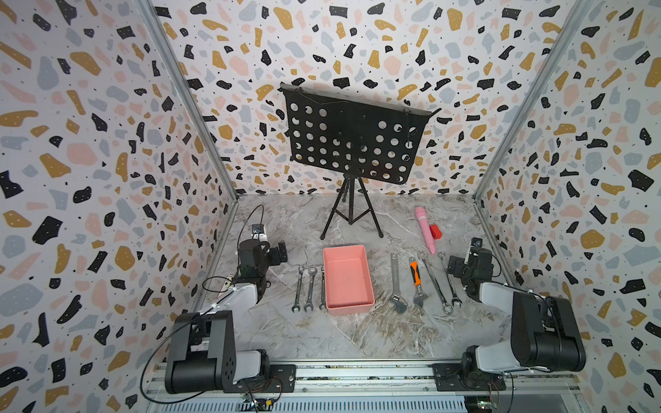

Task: Take out the wrench from the storage box
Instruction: Reset both arms

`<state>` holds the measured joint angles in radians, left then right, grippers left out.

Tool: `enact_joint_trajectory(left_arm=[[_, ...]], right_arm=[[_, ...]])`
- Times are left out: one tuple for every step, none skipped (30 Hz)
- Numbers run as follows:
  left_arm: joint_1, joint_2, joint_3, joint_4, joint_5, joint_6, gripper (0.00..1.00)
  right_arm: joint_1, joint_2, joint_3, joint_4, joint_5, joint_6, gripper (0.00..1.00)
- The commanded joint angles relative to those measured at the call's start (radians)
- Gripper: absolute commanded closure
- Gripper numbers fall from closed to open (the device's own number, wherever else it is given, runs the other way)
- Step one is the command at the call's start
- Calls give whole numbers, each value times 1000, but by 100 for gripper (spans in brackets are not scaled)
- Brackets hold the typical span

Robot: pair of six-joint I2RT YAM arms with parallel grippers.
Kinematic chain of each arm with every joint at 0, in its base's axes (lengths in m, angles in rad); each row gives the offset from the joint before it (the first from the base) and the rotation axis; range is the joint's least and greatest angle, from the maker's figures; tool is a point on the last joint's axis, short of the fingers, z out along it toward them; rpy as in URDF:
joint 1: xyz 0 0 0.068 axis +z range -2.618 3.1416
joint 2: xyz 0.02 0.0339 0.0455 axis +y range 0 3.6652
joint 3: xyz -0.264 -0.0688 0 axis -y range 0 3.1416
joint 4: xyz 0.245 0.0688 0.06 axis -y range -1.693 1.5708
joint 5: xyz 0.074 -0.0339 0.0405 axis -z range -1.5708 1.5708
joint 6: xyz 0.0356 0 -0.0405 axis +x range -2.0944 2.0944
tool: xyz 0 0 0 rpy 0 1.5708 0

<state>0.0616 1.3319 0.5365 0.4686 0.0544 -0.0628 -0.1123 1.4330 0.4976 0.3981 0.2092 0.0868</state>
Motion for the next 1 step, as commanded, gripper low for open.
enact_joint_trajectory(left_arm=[[6, 4, 22, 64, 28, 17, 0]], right_arm=[[-5, -19, 14, 47, -6, -20, 0]])
